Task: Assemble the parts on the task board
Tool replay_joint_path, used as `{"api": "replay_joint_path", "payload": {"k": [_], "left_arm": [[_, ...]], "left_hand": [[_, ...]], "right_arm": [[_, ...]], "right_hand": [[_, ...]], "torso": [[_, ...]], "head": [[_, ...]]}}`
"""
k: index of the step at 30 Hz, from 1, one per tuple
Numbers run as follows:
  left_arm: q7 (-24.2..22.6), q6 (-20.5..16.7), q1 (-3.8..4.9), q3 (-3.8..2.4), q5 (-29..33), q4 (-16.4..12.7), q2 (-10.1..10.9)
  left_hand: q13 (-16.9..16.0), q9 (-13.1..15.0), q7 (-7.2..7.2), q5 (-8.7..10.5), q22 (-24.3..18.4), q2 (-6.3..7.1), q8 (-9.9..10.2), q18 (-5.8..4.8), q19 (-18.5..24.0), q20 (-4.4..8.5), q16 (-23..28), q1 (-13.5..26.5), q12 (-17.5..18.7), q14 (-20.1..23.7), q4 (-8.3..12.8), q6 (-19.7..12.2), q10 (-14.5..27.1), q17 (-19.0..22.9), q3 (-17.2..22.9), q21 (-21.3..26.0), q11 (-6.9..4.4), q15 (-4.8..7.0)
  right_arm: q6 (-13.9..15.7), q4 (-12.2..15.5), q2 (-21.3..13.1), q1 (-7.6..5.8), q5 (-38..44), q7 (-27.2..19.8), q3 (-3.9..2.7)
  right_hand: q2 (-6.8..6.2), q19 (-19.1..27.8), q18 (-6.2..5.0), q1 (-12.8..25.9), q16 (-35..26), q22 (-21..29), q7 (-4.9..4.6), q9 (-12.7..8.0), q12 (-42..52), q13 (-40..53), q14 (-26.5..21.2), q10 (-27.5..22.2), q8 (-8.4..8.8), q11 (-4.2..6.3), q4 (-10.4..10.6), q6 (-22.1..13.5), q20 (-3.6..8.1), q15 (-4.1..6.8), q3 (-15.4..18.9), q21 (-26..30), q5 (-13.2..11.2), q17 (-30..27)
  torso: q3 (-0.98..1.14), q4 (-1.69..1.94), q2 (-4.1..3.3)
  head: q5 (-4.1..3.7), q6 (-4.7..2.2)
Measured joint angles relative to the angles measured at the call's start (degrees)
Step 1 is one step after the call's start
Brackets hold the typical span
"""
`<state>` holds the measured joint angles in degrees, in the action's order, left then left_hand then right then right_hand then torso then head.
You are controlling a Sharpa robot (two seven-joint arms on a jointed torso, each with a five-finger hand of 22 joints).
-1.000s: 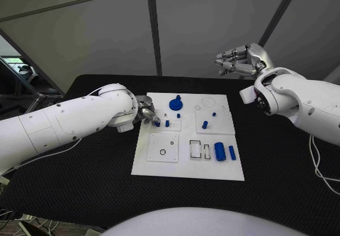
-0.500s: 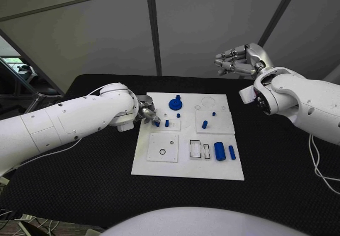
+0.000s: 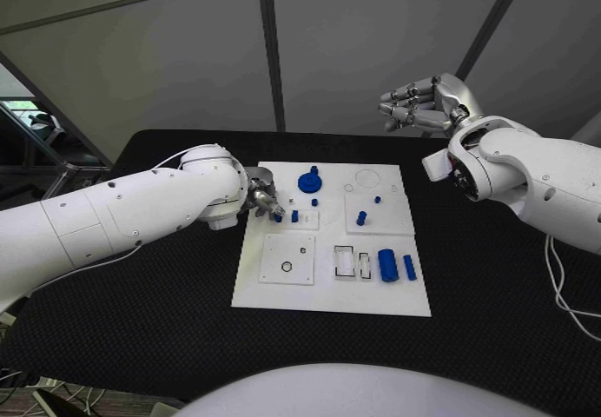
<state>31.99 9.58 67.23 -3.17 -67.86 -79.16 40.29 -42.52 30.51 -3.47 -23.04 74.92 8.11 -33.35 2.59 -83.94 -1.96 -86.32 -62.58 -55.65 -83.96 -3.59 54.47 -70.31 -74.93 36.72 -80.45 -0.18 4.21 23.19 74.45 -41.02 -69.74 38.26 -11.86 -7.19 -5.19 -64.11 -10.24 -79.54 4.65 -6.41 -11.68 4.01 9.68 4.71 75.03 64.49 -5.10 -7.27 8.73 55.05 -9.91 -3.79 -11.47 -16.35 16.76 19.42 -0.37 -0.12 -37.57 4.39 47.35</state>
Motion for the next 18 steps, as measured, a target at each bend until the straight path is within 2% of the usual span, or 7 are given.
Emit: {"api": "replay_joint_path", "payload": {"k": [8, 13, 16, 18], "left_arm": [[-0.10, 0.54, 0.00, 0.12, -1.01, -0.05, -0.22], [-0.15, 0.51, -0.05, 0.16, -1.11, 0.16, -0.35], [-0.16, 0.41, -0.06, 0.17, -1.10, 0.42, -0.38], [-0.16, 0.36, -0.07, 0.18, -1.07, 0.55, -0.39]], "left_hand": [[-0.22, 0.01, 0.00, 0.06, 0.00, -0.01, 0.00, 0.01, 0.00, 0.00, 0.00, 0.00, 0.02, 0.00, 0.01, 0.00, -0.01, 0.00, 0.01, 0.00, 0.01, 0.00], [-0.31, 0.14, 0.33, -0.05, 0.00, -1.65, -0.21, 0.00, 0.00, 0.00, 0.00, 1.97, -0.28, 0.00, 0.85, 0.32, -0.10, 0.00, -0.80, 0.00, 0.06, 0.00], [-0.23, 0.00, 0.94, -0.27, 0.00, -1.78, -0.21, 0.00, 0.00, 0.00, 0.00, 4.27, -0.43, 0.00, 2.16, 0.52, -1.29, 0.00, -2.03, 0.00, -1.13, 0.00], [-0.40, -0.32, 1.07, -0.23, 0.00, -1.75, 0.06, -0.01, 0.00, 0.00, 0.00, 5.21, -0.54, 0.03, 1.08, 0.43, -1.72, 0.00, -4.87, 0.00, -1.56, 0.02]], "right_arm": [[-0.05, 0.02, -0.02, 0.00, 0.00, 0.00, 0.00], [-0.07, 0.03, -0.02, 0.00, 0.00, 0.01, 0.00], [-0.07, 0.03, -0.03, 0.00, 0.00, 0.01, 0.00], [-0.08, 0.03, -0.03, 0.00, 0.00, 0.01, 0.00]], "right_hand": [[0.00, 0.00, 0.00, 0.00, 0.00, 0.00, 0.00, 0.00, 0.00, 0.00, 0.00, 0.00, 0.00, 0.00, 0.00, 0.00, 0.00, 0.00, 0.00, 0.00, 0.00, 0.00], [0.05, 0.00, 0.00, 0.05, 0.00, -0.01, 0.00, 0.00, 0.00, 0.01, 0.00, 0.00, 0.00, 0.00, 0.00, 0.00, 0.00, 0.00, 0.00, 0.22, 0.00, -0.05], [0.26, 0.00, 0.01, 0.26, 0.00, 0.07, 0.00, 0.00, 0.00, -0.05, 0.00, 0.00, 0.00, 0.00, 0.00, 0.00, 0.00, 0.00, 0.00, 0.22, 0.00, -0.05], [0.26, 0.00, 0.01, 0.26, 0.00, 0.06, 0.00, 0.00, 0.00, -0.05, 0.00, 0.00, 0.00, 0.00, 0.00, 0.00, 0.00, 0.00, 0.00, 0.22, 0.00, -0.05]], "torso": [[0.01, -0.01, 0.01], [0.02, 0.02, 0.01], [0.02, 0.04, 0.01], [0.02, 0.04, 0.01]], "head": [[-0.11, 0.11], [-0.15, 0.06], [-0.15, 0.00], [-0.18, -0.03]]}}
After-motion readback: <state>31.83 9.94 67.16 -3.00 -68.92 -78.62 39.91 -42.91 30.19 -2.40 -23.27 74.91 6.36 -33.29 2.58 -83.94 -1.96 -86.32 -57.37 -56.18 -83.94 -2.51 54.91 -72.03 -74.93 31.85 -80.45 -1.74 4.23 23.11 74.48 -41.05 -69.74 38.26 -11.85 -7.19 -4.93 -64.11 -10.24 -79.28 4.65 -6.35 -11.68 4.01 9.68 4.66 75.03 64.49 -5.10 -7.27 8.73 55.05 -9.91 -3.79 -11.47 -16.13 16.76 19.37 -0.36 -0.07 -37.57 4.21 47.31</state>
